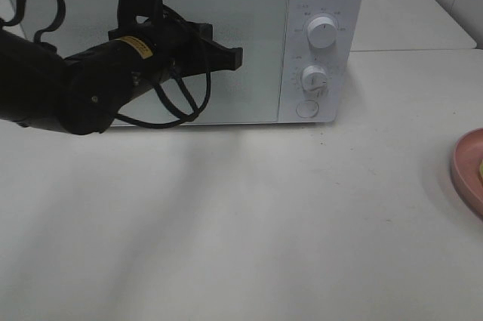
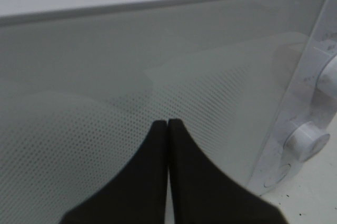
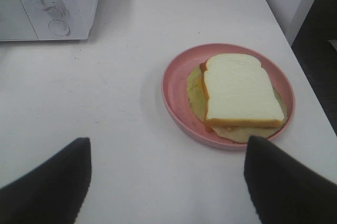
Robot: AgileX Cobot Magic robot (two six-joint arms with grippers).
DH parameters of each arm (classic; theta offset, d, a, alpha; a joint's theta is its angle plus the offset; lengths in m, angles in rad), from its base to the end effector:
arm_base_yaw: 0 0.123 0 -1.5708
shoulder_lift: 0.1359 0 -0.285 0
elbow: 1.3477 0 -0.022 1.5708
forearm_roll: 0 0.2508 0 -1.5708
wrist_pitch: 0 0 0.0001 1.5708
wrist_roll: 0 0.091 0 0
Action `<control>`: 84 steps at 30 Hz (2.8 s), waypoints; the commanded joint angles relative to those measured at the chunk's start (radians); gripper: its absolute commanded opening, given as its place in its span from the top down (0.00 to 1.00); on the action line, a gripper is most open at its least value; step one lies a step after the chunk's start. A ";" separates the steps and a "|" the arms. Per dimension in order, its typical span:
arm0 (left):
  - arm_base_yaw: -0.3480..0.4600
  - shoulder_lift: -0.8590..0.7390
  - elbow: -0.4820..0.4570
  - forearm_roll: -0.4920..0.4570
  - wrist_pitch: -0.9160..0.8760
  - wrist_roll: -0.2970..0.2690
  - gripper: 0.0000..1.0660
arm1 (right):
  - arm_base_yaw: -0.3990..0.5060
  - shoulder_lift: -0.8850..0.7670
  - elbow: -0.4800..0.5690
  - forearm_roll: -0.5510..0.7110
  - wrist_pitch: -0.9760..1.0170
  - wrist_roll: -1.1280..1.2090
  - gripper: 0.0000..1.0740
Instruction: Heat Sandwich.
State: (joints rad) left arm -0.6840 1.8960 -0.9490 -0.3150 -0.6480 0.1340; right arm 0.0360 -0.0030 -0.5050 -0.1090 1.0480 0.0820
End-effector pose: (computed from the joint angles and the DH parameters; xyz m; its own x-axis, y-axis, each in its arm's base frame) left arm 0.3161 -0.2358 0.1816 -0.2374 0.0416 -0.9705 0.4547 0.8877 -0.0732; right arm -0.0053 -0.0088 0.2801 -0.4334 0.0117 -0.9011 0.0609 0.9980 -0.0163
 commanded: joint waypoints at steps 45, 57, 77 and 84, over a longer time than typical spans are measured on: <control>0.529 -0.586 0.075 0.105 1.421 0.008 0.03 | -0.007 -0.027 0.000 -0.003 -0.010 -0.008 0.29; 0.702 -0.616 0.079 0.143 1.624 0.008 0.03 | -0.007 -0.027 0.000 -0.003 -0.010 -0.008 0.29; 0.702 -1.136 0.303 0.231 1.636 -0.044 0.03 | -0.007 -0.027 0.000 -0.003 -0.010 -0.008 0.29; 0.702 -1.396 0.407 0.217 1.639 -0.039 0.03 | -0.007 -0.027 0.000 -0.003 -0.010 -0.008 0.29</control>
State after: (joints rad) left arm 0.0140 0.5420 -0.5620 -0.0900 0.9930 0.0910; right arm 0.0360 -0.0030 -0.5050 -0.1090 1.0480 0.0820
